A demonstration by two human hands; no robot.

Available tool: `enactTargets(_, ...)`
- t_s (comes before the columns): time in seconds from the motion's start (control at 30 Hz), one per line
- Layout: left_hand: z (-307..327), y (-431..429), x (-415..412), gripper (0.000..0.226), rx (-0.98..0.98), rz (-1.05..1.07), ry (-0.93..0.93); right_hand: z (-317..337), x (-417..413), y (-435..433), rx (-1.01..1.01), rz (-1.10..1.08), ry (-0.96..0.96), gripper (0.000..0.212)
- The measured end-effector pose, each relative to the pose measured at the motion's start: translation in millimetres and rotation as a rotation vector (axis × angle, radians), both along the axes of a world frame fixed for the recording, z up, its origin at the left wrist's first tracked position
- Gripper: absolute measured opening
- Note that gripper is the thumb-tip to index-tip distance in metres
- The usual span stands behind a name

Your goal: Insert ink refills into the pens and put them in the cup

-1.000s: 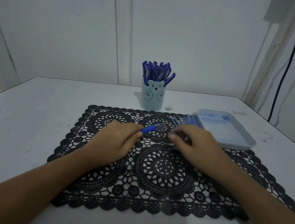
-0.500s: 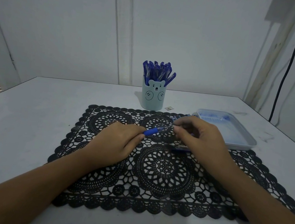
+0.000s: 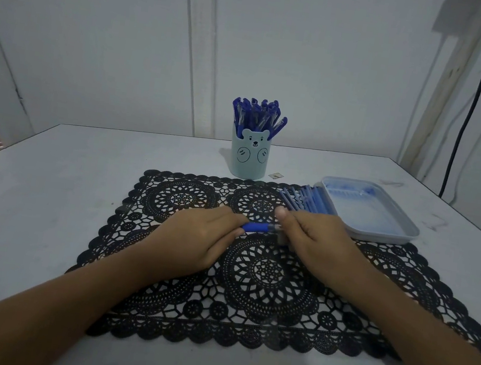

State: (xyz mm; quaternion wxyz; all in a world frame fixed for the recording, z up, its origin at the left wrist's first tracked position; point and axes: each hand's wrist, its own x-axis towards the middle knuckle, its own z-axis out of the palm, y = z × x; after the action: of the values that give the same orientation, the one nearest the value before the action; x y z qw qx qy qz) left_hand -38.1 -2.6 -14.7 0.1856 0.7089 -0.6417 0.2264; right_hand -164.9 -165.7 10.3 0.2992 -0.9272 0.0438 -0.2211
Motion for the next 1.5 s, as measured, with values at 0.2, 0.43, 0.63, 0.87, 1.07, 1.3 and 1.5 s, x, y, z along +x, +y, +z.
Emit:
enactTargets(0.2,0,0,0,0.033,-0.020,0.008,0.041,-1,0,-4,-0.010,0.069,0.037,0.007)
enactTargets(0.43,0,0,1,0.031,-0.030,0.004,0.022,0,-1,-5,0.008,0.080,0.048,0.009)
enactTargets(0.63,-1,0,0,0.023,-0.024,-0.004,-0.017,0,-2,-6,0.026,0.085,0.093,0.012)
enactTargets(0.87,3,-1,-2,0.028,-0.057,0.018,-0.090,-3,2,-3,-0.009,0.051,0.098,0.032)
enactTargets(1.07,3,-2,-4,0.031,-0.066,0.030,-0.117,-1,2,-3,0.070,0.003,0.110,0.040)
enactTargets(1.3,-1,0,3,0.034,-0.029,0.136,0.024,-1,1,-40,-0.350,-0.095,0.285,0.032)
enactTargets(1.5,-1,0,1,0.035,-0.031,0.125,0.055,-6,2,-40,-0.428,-0.047,0.249,0.017)
